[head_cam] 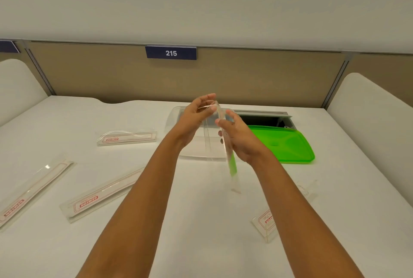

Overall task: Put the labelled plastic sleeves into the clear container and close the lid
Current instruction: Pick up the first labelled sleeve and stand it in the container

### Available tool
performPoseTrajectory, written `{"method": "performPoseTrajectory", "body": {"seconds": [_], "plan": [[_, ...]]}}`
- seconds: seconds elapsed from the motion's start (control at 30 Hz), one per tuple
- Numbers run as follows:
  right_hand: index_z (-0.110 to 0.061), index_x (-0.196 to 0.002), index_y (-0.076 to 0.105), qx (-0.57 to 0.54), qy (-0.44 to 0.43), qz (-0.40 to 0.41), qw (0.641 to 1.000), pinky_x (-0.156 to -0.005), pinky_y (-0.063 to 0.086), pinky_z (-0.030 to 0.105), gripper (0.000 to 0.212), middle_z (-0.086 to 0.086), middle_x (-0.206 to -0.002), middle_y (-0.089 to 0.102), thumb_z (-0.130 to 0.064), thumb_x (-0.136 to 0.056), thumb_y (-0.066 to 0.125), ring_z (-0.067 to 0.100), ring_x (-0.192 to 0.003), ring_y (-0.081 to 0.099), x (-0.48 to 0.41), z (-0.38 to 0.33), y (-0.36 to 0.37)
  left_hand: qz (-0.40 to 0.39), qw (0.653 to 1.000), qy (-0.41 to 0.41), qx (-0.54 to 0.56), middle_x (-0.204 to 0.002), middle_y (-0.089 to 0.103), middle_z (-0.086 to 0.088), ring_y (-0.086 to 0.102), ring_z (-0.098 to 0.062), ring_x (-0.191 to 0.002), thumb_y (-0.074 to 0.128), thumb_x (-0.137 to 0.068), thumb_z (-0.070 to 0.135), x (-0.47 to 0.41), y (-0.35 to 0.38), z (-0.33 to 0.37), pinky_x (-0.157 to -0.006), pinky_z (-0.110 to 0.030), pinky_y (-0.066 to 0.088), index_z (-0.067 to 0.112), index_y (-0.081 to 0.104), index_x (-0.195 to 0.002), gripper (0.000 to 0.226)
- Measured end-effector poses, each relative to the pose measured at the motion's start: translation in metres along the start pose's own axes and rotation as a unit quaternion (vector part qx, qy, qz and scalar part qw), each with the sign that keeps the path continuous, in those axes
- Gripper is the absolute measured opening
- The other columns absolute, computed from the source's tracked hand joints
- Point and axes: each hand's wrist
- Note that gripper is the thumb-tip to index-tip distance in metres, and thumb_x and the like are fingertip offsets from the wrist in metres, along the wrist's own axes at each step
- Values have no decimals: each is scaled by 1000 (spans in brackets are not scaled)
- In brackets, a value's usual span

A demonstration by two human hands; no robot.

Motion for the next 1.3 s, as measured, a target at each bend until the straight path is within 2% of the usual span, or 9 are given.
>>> {"method": "performPoseTrajectory", "body": {"seconds": [0.17,0.27,0.33,0.53,0.7,0.87,1.03,1.17,1.3], "plan": [[-17,-146,22,-147,-8,148,978,-79,48,32,68,8,-125,52,-23,-90,60,21,-103,54,-16,-6,11,15,997,-4,-73,-138,49,4,49,-13,-127,57,-89,44,27,8,-7,-103,-31,42,36,46,-133,46],[-29,-150,4,-150,-8,206,967,-93,50,43,89,8,-140,40,-27,-86,66,28,-114,53,-28,-9,13,-14,992,-35,-119,-129,51,16,53,-7,-116,59,-82,56,43,3,-13,-81,-21,46,47,43,-130,52],[-33,-150,3,-153,-8,227,962,-87,50,39,92,10,-139,35,-29,-84,67,26,-108,52,-33,-10,15,-30,986,-43,-156,-122,48,22,53,-3,-106,66,-77,54,48,-2,-14,-70,-16,46,53,41,-128,57],[-32,-147,19,-105,3,237,966,-76,48,32,84,11,-139,22,-37,-81,71,17,-94,52,-37,-11,3,-38,985,-57,-156,-125,63,8,59,-13,-109,74,-80,20,30,-33,-10,-85,-18,49,34,58,-126,51],[-32,-130,50,102,-92,66,988,-100,49,38,41,2,-136,39,-37,-90,59,20,-119,51,-41,-19,-45,-119,981,-72,-133,-111,71,10,64,-7,-99,74,-76,13,7,-66,3,-84,-17,50,34,67,-114,45],[-30,-99,65,112,-113,-26,987,-85,52,25,16,-3,-99,68,-19,-87,65,15,-97,61,-53,-29,-72,-135,974,-86,-161,-102,74,14,67,-8,-88,73,-68,28,-19,-79,9,-76,-15,53,42,70,-104,39],[-28,-88,70,100,-131,40,986,-80,52,27,10,-2,-93,70,-21,-81,72,16,-92,62,-67,-25,-78,-38,985,-61,-159,-107,72,11,65,-16,-104,80,-64,33,-41,-85,-1,-91,-25,50,39,71,-102,40],[-31,-83,70,107,-139,113,978,-72,47,21,8,1,-93,67,-28,-78,75,14,-87,56,-78,-18,-71,82,979,-38,-182,-123,58,8,58,-14,-108,77,-73,38,-51,-82,-21,-81,-19,48,33,55,-125,57],[-33,-81,69,120,-137,139,973,-72,45,21,9,-2,-87,64,-32,-76,76,12,-83,53,-89,-12,-65,129,981,-56,-130,-127,56,-1,55,-20,-116,74,-78,34,-58,-81,-37,-95,-30,47,25,47,-132,61]]}}
Point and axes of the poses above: each hand's wrist, its own x-axis away from the middle knuckle, its own y-axis out of the palm, z = x × y
